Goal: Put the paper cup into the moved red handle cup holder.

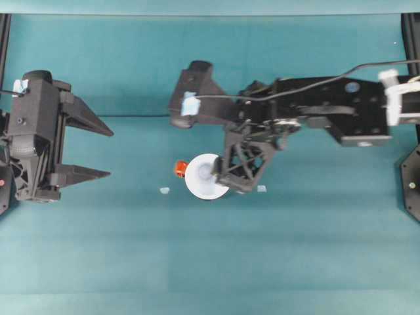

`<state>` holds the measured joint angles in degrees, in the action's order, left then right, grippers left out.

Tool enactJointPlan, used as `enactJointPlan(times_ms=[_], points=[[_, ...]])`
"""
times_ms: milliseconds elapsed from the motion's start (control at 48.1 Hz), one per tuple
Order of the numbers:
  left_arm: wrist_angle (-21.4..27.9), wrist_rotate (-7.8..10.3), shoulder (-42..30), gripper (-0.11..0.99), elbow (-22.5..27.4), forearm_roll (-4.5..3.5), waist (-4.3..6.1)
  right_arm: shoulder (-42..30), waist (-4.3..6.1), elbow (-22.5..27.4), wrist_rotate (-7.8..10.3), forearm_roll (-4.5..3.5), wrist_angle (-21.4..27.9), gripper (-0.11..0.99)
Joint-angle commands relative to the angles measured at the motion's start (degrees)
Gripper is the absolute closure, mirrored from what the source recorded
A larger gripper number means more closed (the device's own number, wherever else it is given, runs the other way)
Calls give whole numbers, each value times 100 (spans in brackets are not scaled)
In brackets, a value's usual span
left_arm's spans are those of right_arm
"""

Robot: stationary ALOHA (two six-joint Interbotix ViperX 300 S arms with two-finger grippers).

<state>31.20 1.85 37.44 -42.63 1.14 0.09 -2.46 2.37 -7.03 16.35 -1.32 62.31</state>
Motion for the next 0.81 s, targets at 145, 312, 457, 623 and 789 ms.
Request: enactJointPlan(times_ms=[145,312,457,623,789], points=[[-18,-9,35,2,62,9,18,1099,-35,-149,-62,-18,-141,16],[-18,-9,35,2,53,9,18,1274,-62,-299,-62,-18,-299,16],[-18,-9,26,2,53,9,18,1433,-97,-439,-70,-18,-413,16],[-18,0,26,2,53,9,18,1644,-105,-615,-70,-18,-598,16],[-18,9,35,2,53,9,18,1890,-105,-844,-53,-18,-861,16]])
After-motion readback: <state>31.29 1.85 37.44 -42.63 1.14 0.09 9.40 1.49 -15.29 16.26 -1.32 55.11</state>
